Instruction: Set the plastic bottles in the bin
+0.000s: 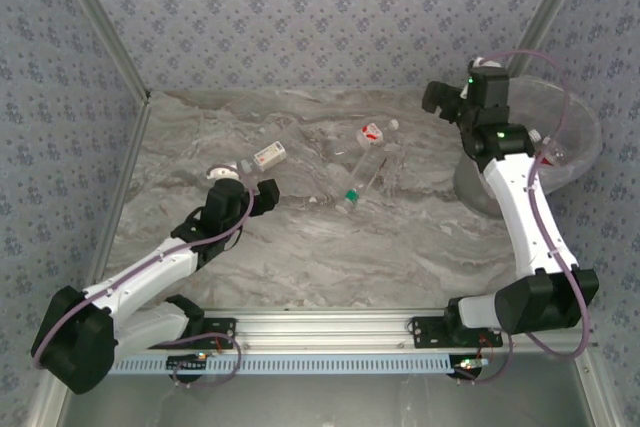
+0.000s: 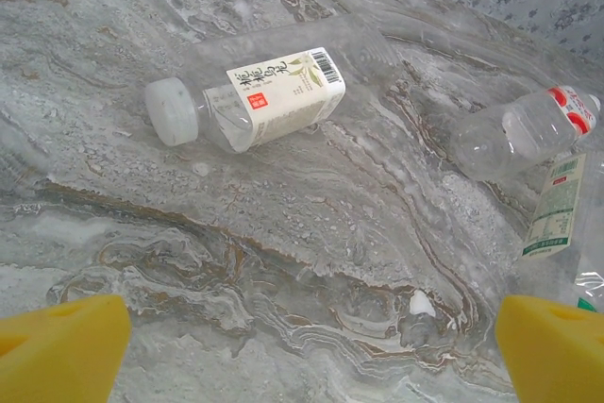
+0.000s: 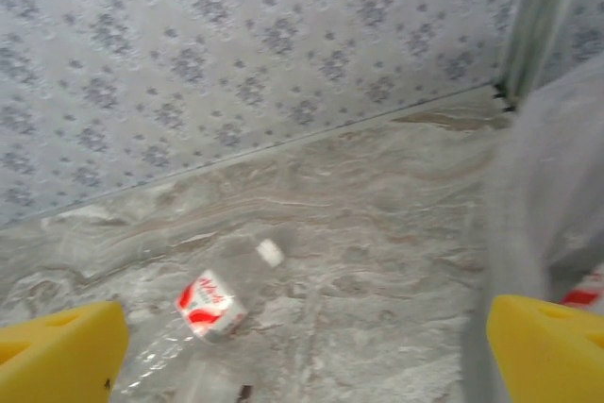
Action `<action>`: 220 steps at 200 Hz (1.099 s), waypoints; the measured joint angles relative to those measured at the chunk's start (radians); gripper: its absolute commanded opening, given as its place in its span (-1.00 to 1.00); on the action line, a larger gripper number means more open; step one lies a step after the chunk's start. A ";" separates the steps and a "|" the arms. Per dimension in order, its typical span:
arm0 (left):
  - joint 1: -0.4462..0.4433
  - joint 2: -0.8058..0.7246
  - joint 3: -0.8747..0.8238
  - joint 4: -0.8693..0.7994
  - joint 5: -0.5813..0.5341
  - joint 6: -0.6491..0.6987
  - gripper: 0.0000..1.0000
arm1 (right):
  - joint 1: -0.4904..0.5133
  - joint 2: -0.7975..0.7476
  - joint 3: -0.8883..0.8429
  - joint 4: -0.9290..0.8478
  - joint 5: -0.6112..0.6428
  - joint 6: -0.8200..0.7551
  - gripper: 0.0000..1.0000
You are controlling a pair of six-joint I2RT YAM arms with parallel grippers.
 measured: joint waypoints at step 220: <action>0.010 -0.171 -0.076 0.027 -0.012 -0.003 0.99 | 0.350 0.531 -0.156 0.151 0.040 0.460 0.99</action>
